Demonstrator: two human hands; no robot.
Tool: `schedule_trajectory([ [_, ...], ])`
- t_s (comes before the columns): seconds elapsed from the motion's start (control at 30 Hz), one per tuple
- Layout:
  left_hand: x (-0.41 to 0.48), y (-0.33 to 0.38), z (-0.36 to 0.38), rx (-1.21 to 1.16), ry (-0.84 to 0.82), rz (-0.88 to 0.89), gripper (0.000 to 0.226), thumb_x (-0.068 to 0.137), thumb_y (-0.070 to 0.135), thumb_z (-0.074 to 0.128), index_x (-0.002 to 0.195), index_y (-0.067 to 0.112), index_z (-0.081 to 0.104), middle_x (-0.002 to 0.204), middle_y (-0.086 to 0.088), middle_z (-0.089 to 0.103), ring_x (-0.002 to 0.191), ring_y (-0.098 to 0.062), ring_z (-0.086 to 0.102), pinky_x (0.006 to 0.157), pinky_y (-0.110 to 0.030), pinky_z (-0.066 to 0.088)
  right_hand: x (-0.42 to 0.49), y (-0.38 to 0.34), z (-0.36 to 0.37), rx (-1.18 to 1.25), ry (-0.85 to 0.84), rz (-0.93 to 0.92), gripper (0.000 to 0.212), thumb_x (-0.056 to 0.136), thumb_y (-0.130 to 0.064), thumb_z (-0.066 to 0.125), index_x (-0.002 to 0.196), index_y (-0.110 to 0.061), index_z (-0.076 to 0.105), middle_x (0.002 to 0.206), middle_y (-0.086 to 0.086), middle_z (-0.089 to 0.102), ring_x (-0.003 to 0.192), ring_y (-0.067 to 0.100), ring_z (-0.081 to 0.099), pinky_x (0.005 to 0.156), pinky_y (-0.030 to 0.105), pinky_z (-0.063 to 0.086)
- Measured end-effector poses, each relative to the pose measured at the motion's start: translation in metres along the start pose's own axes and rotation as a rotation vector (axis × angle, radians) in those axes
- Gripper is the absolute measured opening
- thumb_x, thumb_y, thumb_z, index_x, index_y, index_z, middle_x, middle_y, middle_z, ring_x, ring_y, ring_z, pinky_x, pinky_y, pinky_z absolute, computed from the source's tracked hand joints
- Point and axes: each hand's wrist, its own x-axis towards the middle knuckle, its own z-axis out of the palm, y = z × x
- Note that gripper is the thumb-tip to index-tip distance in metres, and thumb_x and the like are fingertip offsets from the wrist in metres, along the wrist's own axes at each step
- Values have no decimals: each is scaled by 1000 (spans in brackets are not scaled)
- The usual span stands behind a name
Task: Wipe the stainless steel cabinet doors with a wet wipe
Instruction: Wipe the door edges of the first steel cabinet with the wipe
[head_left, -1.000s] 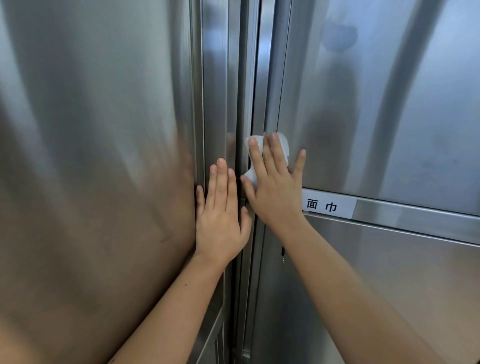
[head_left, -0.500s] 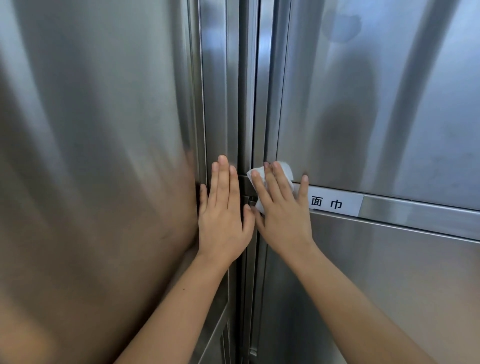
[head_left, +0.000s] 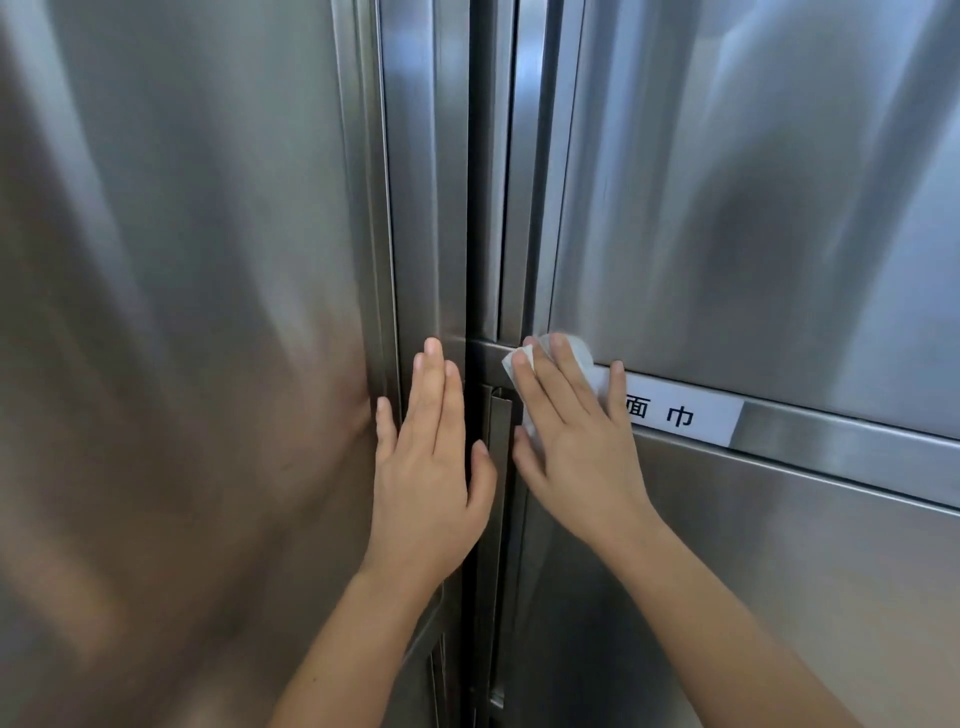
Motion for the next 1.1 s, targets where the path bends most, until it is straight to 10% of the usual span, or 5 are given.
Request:
schedule_trajectory([
  [0.67, -50, 0, -50, 241, 51, -69, 49, 83, 14, 38, 128, 1, 53, 143, -13, 42, 138, -21, 27, 110, -46, 19, -5, -39, 4, 313, 67, -78, 59, 81, -13, 64, 136, -3, 45, 141, 13, 46, 131, 30, 41, 104, 61, 11],
  [1.1, -85, 5, -95, 442, 2, -66, 48, 84, 15, 38, 127, 3, 54, 142, -12, 43, 137, -24, 29, 109, -50, 17, -32, -82, 9, 392, -224, -121, 70, 84, -12, 61, 145, -9, 28, 153, 8, 25, 142, 29, 19, 108, 57, 18],
])
